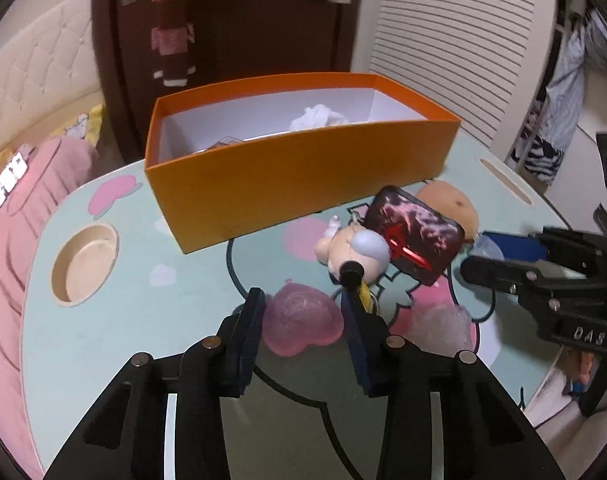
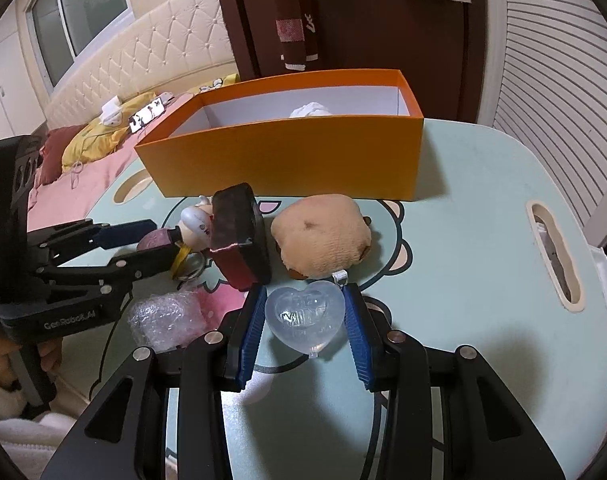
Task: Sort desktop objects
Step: 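Grasp the pink heart with the left gripper while the right grasps the clear heart, then carry both hearts over the box and open both grippers to drop them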
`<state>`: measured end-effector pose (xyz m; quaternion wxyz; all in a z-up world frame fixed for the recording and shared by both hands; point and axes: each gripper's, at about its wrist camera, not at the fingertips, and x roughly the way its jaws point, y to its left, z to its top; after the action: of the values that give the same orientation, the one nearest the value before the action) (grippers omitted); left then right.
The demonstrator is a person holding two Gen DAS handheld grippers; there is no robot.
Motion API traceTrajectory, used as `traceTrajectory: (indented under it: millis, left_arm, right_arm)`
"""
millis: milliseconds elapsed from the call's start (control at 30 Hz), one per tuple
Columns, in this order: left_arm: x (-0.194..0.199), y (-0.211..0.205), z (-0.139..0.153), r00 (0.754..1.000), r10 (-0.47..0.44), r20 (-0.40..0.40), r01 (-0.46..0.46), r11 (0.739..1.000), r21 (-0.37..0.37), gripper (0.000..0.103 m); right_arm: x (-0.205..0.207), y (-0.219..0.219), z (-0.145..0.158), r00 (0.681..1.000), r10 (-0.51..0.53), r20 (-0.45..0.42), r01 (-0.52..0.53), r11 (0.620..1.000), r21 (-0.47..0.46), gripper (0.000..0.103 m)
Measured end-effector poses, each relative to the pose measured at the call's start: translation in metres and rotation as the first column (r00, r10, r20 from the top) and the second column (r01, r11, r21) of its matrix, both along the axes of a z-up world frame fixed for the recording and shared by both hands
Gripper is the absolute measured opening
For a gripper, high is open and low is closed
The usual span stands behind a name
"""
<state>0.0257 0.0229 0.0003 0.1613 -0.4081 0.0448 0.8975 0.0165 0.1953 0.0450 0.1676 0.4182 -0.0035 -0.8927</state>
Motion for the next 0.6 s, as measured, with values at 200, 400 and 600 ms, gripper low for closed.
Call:
traceTrajectory:
  millis: [200,400,600]
  left_arm:
    - [0.008,-0.01,0.011,1.0,0.024,-0.017,-0.024,0.999,0.041,0.037]
    - [0.017,-0.027,0.04,0.996,0.056,-0.071,-0.048,0.994,0.101,0.037]
    - [0.003,-0.027,0.066,0.992,0.047,-0.116,-0.036,0.994,0.102,0.037]
  right_arm:
    - [0.001,0.004,0.003,1.0,-0.013,-0.007,0.013,1.0,-0.005,0.041]
    - [0.001,0.004,0.007,1.0,-0.017,-0.02,0.017,1.0,-0.011,0.041]
    - [-0.001,0.003,0.02,0.999,-0.009,-0.052,0.007,1.0,-0.024,0.041]
